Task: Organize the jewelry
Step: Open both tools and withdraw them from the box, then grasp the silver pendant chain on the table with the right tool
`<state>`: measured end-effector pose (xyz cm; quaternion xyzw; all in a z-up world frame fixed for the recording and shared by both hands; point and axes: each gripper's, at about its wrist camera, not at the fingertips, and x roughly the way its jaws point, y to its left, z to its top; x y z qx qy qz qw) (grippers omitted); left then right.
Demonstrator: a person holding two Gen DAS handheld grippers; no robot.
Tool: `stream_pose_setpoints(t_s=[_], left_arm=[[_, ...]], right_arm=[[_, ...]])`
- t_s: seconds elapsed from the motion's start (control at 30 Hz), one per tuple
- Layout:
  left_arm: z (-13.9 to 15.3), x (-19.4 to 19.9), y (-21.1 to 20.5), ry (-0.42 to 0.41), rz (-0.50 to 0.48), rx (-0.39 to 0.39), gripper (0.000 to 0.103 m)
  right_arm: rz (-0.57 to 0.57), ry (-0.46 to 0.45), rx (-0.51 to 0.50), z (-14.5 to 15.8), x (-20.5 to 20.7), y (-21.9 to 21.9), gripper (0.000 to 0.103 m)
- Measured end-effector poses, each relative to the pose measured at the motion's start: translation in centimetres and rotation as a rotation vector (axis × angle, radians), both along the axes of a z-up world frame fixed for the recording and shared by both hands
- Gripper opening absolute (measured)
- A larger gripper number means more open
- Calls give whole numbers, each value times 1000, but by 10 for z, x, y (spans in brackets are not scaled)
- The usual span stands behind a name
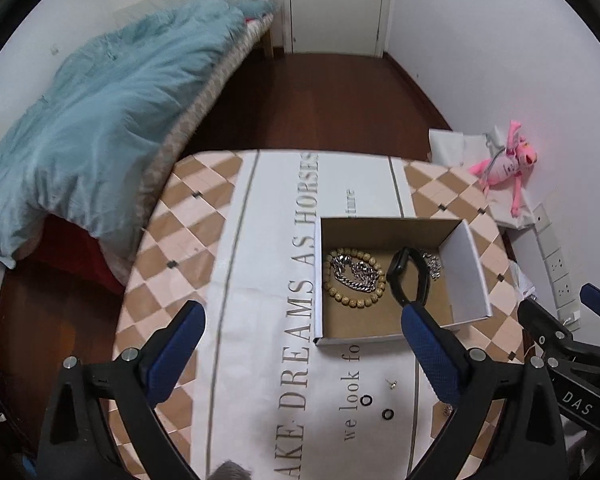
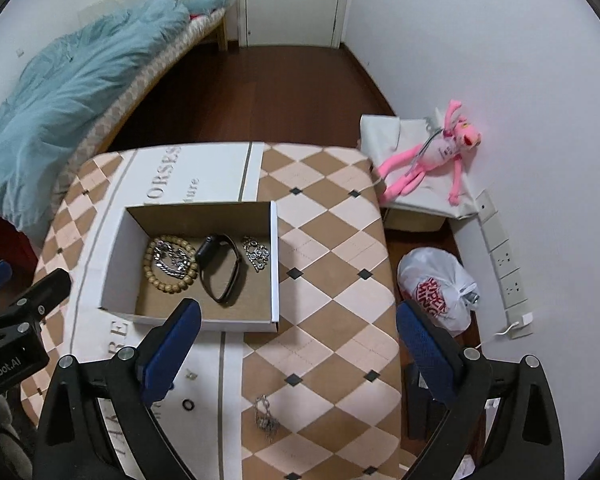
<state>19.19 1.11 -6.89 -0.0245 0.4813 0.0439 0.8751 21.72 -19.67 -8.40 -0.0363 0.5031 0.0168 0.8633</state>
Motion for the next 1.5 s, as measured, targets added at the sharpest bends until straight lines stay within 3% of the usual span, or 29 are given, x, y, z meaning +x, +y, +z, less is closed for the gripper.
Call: stream_pose_setpoints(t_s=[0.47,0.77,0.9,1.13,1.2,1.23,1.3,1.5], left_arm=[[67,-60,-6,-122,-41,-10,100],[72,-80,-6,-131,-2,-8,100],[54,-87,-4,-113,28,25,100],[-22,-94,-1,21,57,46,100],[-47,-94,-1,77,62,57,100],[-57,-94,-1,94,63,66,100],[-77,-94,0,138,69,83,100],[-110,-90,-1,207,71,95,100]], right_arm=[[-16,-149,50,77,-69,-4,99],[-17,-178,87,94,-93,-9,100],[-24,-111,96,66,-96,-14,100],[-49,105,153,-43,-97,-27,99],[-52,150,214,-75,-98,-34,94],[-61,169,233,-88,-99,-35,84],[-63,187,259,-109,-100,-37,74],[-24,155,211,-133,-94,-19,71]])
